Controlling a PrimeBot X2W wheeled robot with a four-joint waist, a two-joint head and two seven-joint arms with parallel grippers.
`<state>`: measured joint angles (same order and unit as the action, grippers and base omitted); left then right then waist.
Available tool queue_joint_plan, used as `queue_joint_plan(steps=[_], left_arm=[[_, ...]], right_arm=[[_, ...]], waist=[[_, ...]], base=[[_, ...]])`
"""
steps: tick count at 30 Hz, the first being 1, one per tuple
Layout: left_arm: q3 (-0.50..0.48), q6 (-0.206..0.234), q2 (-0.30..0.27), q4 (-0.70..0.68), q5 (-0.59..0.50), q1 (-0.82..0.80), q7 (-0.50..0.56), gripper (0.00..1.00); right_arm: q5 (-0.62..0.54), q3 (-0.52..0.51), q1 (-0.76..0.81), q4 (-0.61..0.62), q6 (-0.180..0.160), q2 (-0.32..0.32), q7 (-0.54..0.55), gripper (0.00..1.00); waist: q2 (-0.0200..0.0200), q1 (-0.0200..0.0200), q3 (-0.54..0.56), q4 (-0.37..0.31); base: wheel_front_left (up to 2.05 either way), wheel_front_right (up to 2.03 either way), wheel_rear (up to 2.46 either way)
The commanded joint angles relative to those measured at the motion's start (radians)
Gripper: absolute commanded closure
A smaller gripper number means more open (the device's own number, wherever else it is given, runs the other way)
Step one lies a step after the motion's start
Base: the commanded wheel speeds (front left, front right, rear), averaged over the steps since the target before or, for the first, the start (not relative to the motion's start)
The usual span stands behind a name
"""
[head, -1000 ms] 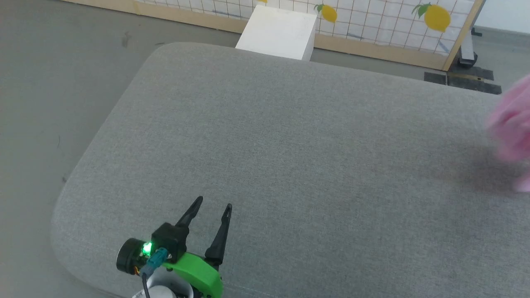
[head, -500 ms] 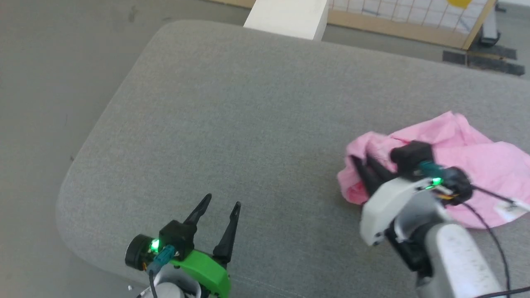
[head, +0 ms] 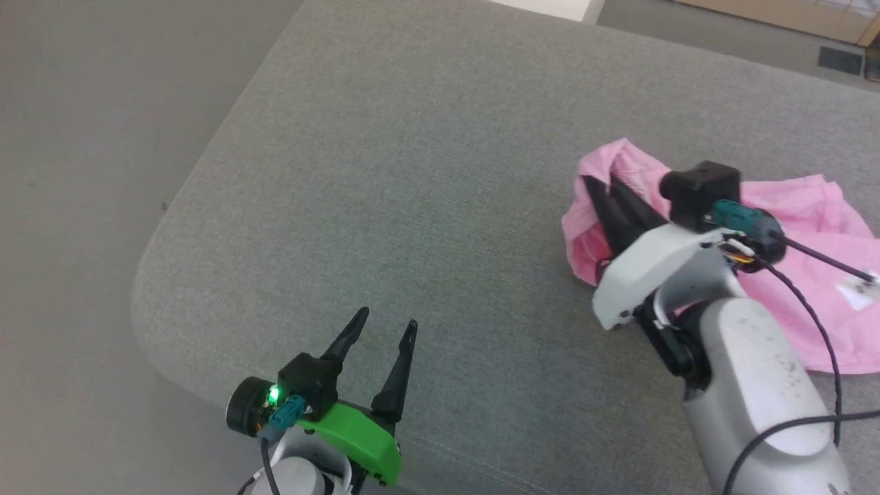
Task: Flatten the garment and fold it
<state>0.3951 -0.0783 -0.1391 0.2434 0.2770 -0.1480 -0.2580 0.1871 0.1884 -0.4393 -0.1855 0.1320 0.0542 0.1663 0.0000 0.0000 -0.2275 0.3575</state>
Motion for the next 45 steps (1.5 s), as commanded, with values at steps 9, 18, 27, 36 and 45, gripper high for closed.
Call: queue_joint_plan(steps=[9,18,27,36,45], left_arm=[[-0.026,-0.015,0.019,0.016,-0.022,-0.009,-0.004,0.0],[-0.057,-0.019,0.002,0.022,-0.03,0.004,-0.004,0.0],[-0.089,-0.014,-0.002,-0.008,-0.007,-0.001,-0.004,0.0],[-0.08,-0.006,-0.006,-0.023,0.003,0.001,0.001,0.0],[-0.043,-0.017,-0.008,-0.012,0.012,0.012,0.022,0.0]], right_arm=[[-0.042,0.07,-0.008,-0.121,-0.001,-0.004,0.13,0.0],[0.015,0.092,0.038,-0.046,-0.001,0.111,0.19,0.0],[0.036,-0.077,0.157,0.153,-0.001,0.235,-0.074,0.0],[0.028,-0.269,0.43,0.216,-0.001,0.179,-0.326,0.0],[0.003,-0.332,0.536,0.249,-0.001,0.064,-0.399,0.0]], waist=[[0.0,0.0,0.029,-0.025],[0.0,0.0,0.126,-0.097],[0.0,0.0,0.183,-0.16],[0.0,0.0,0.179,-0.227],[0.0,0.0,0.146,-0.273]], base=[[0.0,0.0,0.0],[0.0,0.0,0.0],[0.0,0.0,0.0],[0.0,0.0,0.0],[0.0,0.0,0.0]])
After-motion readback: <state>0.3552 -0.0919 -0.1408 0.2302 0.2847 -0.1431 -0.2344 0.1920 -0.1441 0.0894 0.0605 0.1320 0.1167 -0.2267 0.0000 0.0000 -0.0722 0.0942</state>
